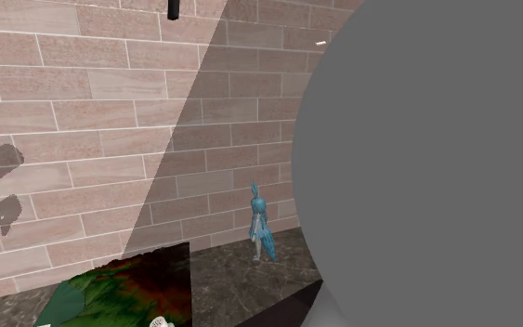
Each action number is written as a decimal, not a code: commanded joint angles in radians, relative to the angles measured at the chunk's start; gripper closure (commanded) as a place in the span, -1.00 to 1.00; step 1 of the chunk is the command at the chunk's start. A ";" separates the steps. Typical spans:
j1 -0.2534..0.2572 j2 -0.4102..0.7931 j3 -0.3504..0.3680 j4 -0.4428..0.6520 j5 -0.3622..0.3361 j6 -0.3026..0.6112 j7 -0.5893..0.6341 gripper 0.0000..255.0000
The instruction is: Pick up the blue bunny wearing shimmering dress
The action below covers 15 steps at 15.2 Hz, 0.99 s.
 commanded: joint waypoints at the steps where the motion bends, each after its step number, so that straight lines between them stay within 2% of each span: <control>1: 0.000 0.000 0.000 0.000 0.000 0.000 0.000 -1.00; 8: -0.020 0.047 -0.110 -0.147 -0.057 0.216 -0.174 -1.00; 15: -0.027 0.186 -0.235 -0.217 -0.084 0.449 -0.357 -1.00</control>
